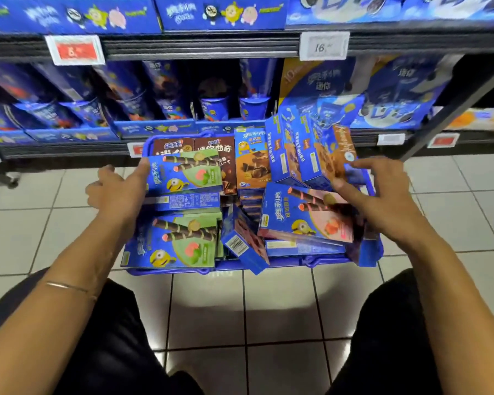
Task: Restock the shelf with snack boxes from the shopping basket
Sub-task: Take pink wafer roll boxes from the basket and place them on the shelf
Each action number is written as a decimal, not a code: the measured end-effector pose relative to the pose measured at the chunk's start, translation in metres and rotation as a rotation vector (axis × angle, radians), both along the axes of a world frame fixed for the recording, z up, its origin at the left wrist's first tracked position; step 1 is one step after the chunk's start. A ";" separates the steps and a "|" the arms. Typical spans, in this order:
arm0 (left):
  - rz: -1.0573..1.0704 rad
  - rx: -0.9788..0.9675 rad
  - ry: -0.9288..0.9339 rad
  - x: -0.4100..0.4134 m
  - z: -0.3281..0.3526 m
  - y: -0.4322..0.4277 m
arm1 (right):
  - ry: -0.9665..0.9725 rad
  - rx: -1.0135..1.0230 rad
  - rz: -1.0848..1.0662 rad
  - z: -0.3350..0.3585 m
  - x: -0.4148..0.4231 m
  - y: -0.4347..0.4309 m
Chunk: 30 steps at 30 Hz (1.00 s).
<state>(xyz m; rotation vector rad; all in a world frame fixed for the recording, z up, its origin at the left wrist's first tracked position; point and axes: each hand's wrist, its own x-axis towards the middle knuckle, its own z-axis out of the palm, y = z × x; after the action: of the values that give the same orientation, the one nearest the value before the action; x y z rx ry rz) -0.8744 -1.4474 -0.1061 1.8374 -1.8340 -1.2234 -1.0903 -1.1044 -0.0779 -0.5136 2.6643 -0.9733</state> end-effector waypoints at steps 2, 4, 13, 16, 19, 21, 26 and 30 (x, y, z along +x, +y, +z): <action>-0.140 -0.216 0.079 -0.005 0.013 0.029 | -0.032 0.112 0.275 0.010 0.028 -0.006; -0.312 -0.301 0.145 -0.013 0.024 0.058 | 0.123 0.334 0.452 0.006 0.045 -0.012; -0.660 -0.328 0.380 -0.020 0.032 0.121 | 0.121 0.333 0.338 0.015 0.056 -0.021; -0.521 -0.096 0.606 -0.021 0.039 0.135 | 0.078 0.114 0.233 0.030 0.064 -0.029; -0.372 0.238 0.841 -0.028 0.048 0.147 | 0.004 -0.128 0.119 0.040 0.075 -0.049; -0.365 0.460 0.979 -0.032 0.050 0.151 | -0.007 -0.196 0.064 0.043 0.086 -0.069; -0.293 0.717 1.253 -0.035 0.051 0.144 | 0.125 -0.180 0.109 0.043 0.113 -0.097; -0.241 0.660 1.159 -0.037 0.047 0.121 | -0.031 -0.425 0.052 0.038 0.113 -0.089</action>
<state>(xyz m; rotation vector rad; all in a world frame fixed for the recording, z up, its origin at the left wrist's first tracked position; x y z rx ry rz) -0.9114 -1.3264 -0.0594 0.6644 -1.0109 -2.4477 -0.9775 -1.1929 -0.0400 -0.6414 2.4028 -1.5266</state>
